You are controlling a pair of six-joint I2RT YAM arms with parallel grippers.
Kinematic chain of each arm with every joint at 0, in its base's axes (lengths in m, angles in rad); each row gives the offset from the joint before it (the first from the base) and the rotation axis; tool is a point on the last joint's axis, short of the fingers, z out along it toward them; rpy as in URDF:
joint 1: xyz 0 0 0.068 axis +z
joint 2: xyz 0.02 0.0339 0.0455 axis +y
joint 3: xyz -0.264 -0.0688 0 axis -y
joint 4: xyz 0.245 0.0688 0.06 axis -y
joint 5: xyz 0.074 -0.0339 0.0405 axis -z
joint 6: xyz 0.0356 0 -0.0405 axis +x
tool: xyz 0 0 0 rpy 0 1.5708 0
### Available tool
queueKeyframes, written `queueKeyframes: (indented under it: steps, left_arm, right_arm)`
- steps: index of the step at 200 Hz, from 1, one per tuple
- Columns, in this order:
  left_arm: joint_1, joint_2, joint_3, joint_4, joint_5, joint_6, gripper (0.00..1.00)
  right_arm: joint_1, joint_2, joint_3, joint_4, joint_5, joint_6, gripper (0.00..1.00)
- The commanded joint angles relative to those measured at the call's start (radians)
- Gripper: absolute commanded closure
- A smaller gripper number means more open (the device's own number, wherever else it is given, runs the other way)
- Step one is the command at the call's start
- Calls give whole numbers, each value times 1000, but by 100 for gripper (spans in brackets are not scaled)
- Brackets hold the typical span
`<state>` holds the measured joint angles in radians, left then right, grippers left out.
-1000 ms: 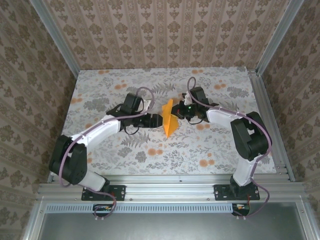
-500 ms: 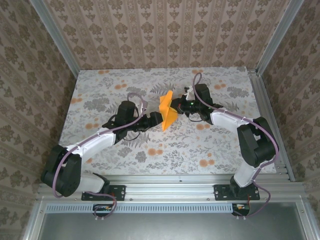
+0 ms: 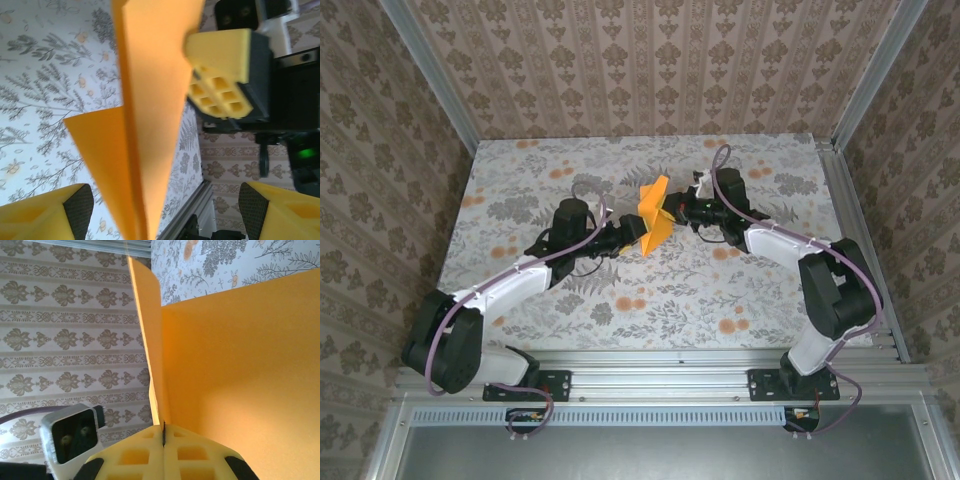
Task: Fold a paper plane with a square sheet of paper (pick it up from the middle)
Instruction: Turn over the paper at the center of the table.
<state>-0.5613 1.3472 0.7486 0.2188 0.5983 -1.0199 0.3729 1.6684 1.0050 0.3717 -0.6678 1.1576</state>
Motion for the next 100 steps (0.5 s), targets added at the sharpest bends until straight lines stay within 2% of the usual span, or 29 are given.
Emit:
queueKeyframes:
  steps: [1, 39, 74, 100]
  left_arm:
    - [1, -4, 29, -63, -16, 49, 21]
    - [-4, 43, -6, 177, 65, -104, 21]
    - [-11, 41, 19, 203, 80, -109, 23]
    - [-11, 51, 47, 195, 106, -105, 30]
  right_arm:
    - [-6, -43, -9, 49, -28, 20, 100]
    - [-5, -42, -27, 130, -47, 76, 100]
    - [-6, -47, -37, 150, -50, 88, 100]
    - [-6, -41, -45, 166, -52, 99, 100]
